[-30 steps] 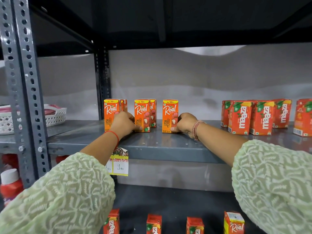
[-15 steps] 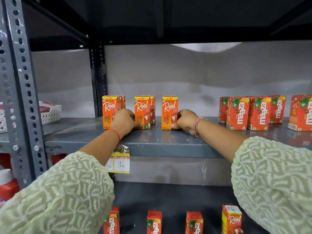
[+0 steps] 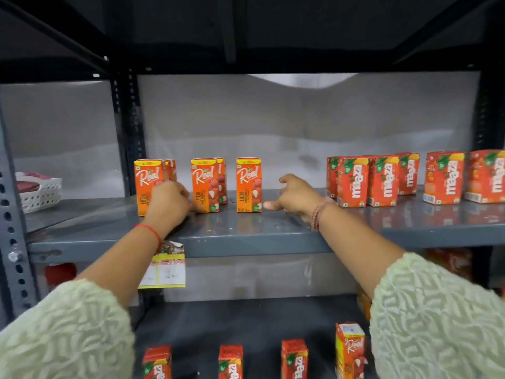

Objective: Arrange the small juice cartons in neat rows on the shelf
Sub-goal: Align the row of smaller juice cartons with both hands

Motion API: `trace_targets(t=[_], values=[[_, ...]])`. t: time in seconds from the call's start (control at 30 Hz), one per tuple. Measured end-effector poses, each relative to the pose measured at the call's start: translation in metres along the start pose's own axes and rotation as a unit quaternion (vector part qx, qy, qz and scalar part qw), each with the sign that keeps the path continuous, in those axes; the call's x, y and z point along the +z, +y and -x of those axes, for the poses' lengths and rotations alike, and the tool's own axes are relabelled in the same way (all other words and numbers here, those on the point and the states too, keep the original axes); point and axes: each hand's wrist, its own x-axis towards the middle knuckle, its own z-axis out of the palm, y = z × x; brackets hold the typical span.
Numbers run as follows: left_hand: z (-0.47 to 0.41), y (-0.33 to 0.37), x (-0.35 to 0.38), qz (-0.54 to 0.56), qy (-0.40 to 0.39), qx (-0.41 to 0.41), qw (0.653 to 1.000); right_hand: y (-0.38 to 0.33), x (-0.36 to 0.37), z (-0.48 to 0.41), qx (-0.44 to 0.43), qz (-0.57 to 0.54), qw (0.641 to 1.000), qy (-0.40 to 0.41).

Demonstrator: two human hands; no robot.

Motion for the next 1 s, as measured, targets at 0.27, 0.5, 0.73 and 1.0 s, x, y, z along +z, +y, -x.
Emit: trace_targets(t=[0.27,0.5,0.73,1.0], values=[[0.064,0.101,0.056,0.229,0.052,0.138,0.962,0.087,-0.101,0.049,-0.110,0.097,0.952,0.270],[0.049,0.196,0.129,0.304,-0.204,0.032,0.930,0.139,-0.179,0.014,0.060,0.173,0.975,0.125],[0.030,0.227,0.160,0.233,-0.239,0.001,0.943,0.136,-0.189,-0.010,0.076,0.083,0.994,0.014],[0.031,0.236,0.168,0.169,-0.168,0.010,0.971,0.144,-0.196,-0.023,0.115,0.072,0.990,0.048]])
